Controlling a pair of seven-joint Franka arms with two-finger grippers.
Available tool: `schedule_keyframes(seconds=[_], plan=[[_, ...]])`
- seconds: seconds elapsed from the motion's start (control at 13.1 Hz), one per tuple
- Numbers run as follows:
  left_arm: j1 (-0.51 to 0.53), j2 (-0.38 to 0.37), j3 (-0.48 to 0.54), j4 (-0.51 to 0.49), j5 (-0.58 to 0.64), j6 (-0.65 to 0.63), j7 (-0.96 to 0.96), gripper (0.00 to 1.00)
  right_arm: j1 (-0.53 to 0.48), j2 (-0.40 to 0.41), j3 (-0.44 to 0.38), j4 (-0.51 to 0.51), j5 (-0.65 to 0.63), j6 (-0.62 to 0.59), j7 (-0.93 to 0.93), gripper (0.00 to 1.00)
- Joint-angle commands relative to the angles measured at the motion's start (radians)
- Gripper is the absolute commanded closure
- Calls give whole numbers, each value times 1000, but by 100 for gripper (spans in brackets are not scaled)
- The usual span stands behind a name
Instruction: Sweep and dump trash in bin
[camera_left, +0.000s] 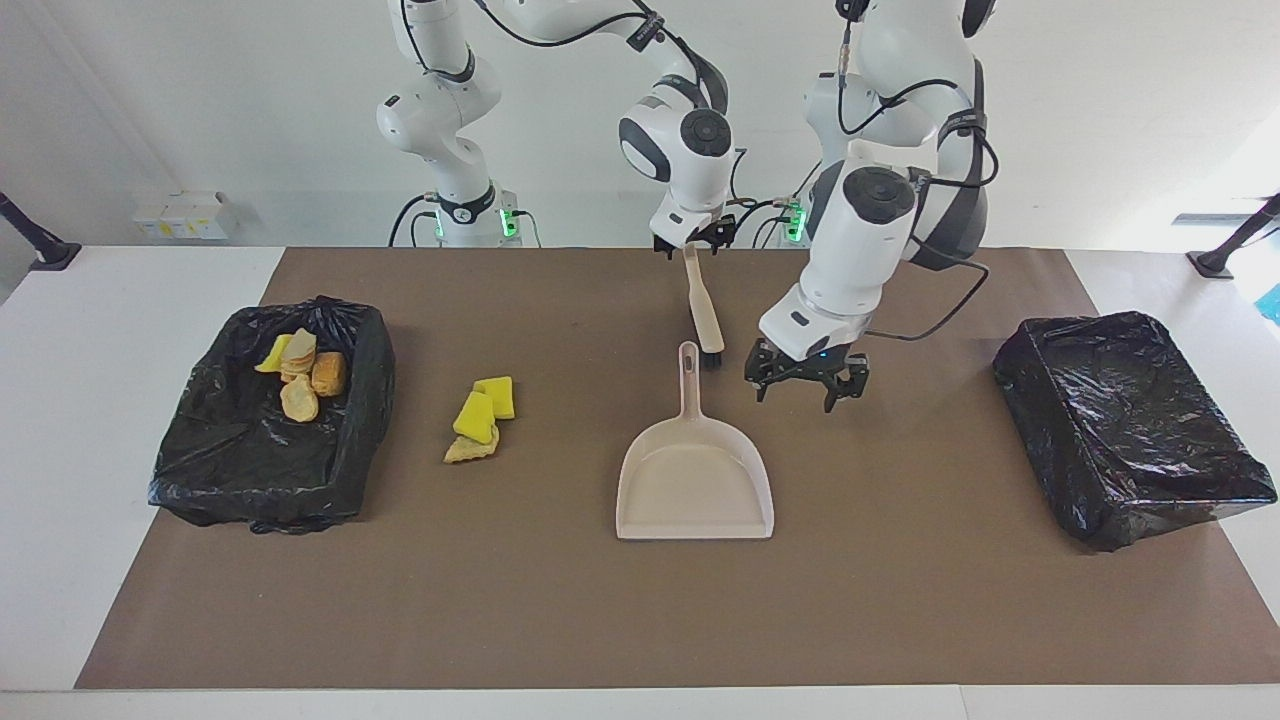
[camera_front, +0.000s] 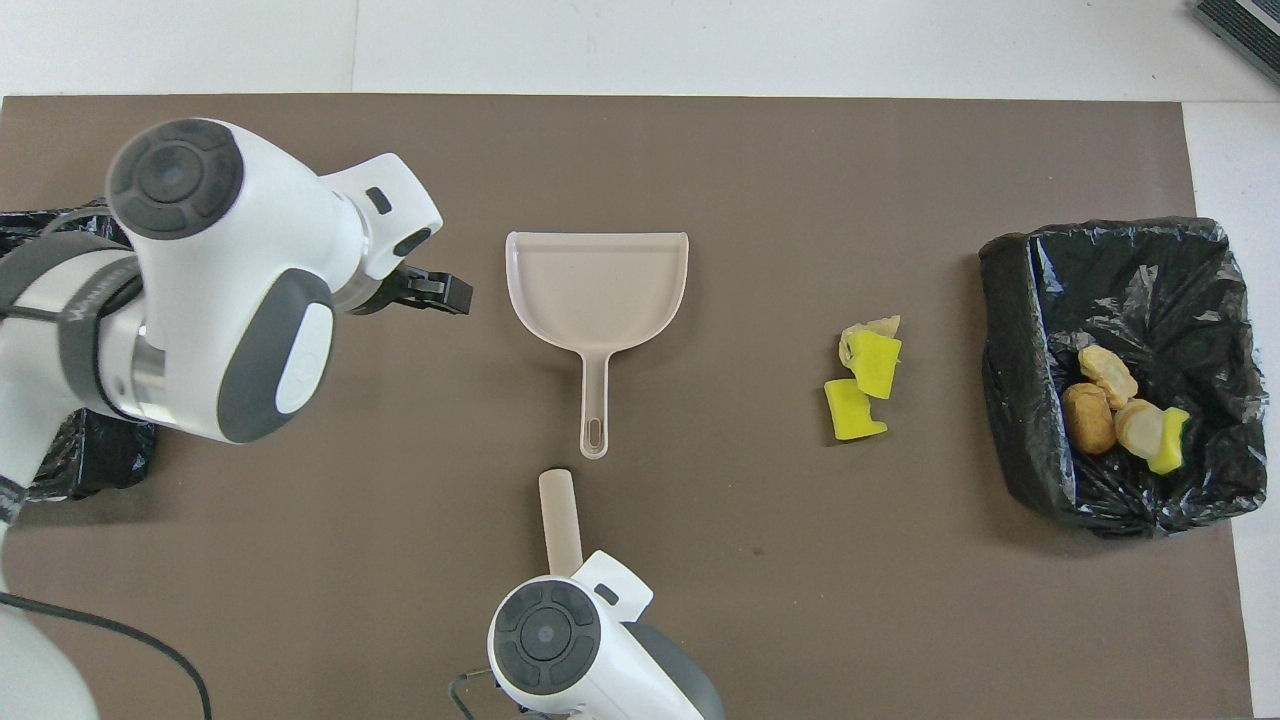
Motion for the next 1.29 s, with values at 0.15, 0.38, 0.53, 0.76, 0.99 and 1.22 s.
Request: schedule_keyframes(seconds=[0.15,0.38,0.53,0.76,0.99,1.22], plan=[[-119,21,16,-60,-7,59,-200,0,-5,6,2,-30,9,62,-33,41],[-179,36,5,-140,-12,177,-306,0,-5,6,2,-30,6,61,-36,98],[-191,40,5,-159,-12,182,-309,0,-5,6,2,-29,6,59,-36,100],[-191,38,5,-159,-13,169,-311,0,-10,6,0,-13,-43,-8,-34,100],[-194,35,5,-159,-21,132,-315,21,-39,-15,-8,11,-114,-140,-36,100],[-211,30,5,-159,-39,95,-381,65,-162,-93,-6,53,-146,-305,-129,100]])
